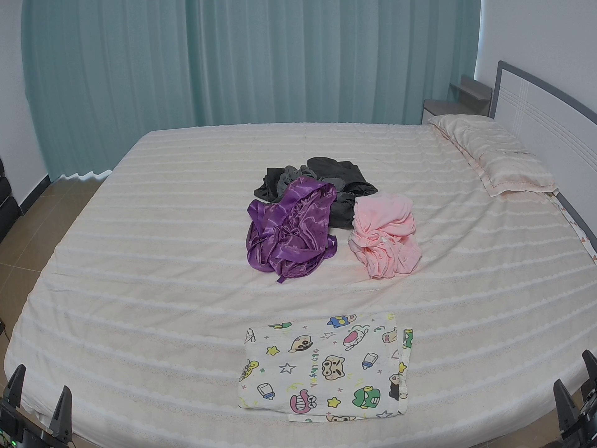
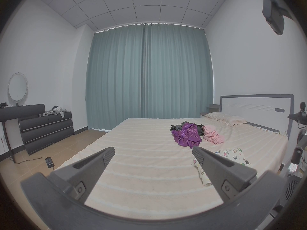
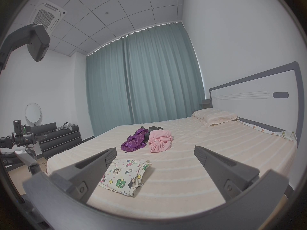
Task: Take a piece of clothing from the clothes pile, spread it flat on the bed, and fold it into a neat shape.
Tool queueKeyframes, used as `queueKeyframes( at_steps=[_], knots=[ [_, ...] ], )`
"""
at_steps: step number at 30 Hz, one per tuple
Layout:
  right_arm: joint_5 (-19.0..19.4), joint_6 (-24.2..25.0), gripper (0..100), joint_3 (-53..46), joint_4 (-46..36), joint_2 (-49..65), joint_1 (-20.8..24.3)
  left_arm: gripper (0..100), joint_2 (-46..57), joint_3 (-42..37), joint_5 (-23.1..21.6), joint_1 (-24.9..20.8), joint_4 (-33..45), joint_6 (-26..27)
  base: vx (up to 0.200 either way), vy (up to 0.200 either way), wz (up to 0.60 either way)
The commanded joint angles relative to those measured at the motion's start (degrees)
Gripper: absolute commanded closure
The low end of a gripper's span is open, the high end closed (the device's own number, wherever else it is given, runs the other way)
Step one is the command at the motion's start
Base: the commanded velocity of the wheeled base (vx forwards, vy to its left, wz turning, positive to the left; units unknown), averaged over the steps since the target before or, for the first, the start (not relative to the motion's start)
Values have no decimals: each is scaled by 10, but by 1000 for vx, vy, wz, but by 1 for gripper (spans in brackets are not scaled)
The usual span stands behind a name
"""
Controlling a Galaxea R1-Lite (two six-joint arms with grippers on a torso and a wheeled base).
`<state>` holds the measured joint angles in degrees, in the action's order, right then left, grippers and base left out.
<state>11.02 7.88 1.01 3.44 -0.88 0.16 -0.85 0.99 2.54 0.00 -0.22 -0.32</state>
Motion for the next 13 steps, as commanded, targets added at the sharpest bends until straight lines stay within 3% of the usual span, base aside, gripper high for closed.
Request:
queueKeyframes(
  at_steps=[1,13],
  knots=[
    [15,-9,0,-9,-1,9,0,0,5,-10,0,0,0,1,0,0,0],
    [22,-15,0,-7,-5,9,0,0,5,-10,0,0,0,0,0,0,0]
  ],
)
